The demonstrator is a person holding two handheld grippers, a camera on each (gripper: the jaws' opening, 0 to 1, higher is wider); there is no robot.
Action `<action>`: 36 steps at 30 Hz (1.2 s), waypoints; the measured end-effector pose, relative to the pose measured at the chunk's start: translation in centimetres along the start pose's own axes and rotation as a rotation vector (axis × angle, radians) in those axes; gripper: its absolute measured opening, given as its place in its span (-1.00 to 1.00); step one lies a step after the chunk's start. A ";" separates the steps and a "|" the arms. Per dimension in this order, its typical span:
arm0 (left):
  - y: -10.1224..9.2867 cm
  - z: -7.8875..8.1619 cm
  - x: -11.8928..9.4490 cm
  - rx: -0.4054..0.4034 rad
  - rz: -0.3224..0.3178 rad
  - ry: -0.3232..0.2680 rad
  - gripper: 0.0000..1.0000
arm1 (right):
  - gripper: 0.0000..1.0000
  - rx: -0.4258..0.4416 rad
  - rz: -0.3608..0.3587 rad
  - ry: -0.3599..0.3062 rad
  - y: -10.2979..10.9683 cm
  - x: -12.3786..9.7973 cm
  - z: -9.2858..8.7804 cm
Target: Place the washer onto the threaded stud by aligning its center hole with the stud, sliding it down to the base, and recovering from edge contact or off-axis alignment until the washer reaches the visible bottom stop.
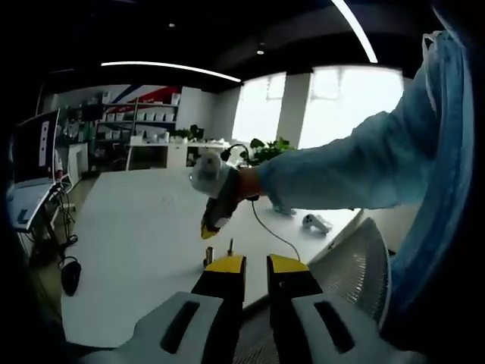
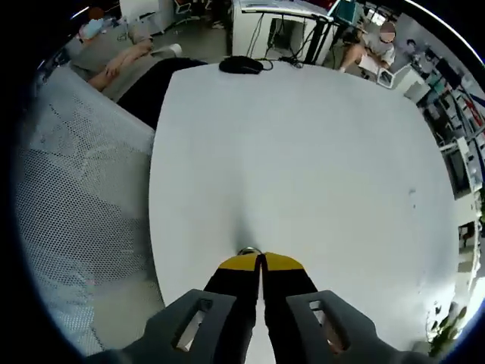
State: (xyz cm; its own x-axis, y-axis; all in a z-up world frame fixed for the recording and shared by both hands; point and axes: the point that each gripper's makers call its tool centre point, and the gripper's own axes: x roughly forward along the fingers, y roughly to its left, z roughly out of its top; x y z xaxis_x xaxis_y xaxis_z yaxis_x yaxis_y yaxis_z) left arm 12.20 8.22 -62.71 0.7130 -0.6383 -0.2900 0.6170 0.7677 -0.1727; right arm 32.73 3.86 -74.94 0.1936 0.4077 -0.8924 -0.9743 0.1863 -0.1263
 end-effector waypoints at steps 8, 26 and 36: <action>-0.3 -0.4 0.2 0.010 -0.021 0.032 -0.83 | -0.89 0.143 -0.128 -0.336 1.3 -11.1 2.9; 1.4 0.5 0.1 0.019 -0.025 0.090 -0.82 | -0.32 0.741 -0.409 -0.811 4.3 -26.2 -6.0; 6.3 3.3 -1.1 0.003 0.118 0.024 -0.82 | -0.10 1.054 -0.416 -0.875 6.9 -23.4 -9.2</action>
State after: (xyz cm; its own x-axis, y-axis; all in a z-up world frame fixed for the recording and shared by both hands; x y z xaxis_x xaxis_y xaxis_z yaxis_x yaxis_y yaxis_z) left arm 16.39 13.59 -60.35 0.7728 -0.5416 -0.3308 0.5300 0.8375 -0.1333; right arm 20.38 -12.63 -58.95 0.8236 0.4974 -0.2724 -0.3670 0.8337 0.4126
